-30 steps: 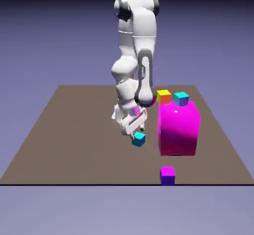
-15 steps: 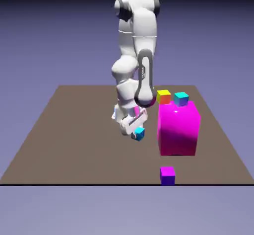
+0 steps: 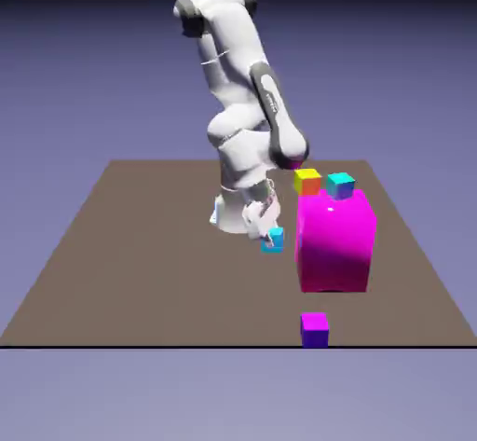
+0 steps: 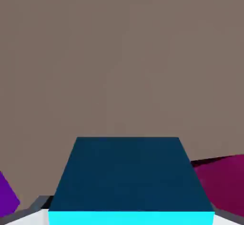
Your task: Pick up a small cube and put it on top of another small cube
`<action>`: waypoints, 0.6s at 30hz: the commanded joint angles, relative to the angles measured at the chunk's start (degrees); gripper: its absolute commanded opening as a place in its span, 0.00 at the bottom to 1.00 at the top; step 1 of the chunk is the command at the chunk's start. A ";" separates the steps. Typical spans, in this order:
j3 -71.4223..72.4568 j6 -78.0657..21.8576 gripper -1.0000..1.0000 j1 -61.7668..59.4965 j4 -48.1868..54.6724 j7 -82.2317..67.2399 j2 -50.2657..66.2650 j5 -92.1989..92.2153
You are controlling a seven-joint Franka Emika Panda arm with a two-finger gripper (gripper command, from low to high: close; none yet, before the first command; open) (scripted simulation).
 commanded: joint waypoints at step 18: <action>31.32 -40.58 0.00 -30.75 14.14 -10.57 -11.80 -33.55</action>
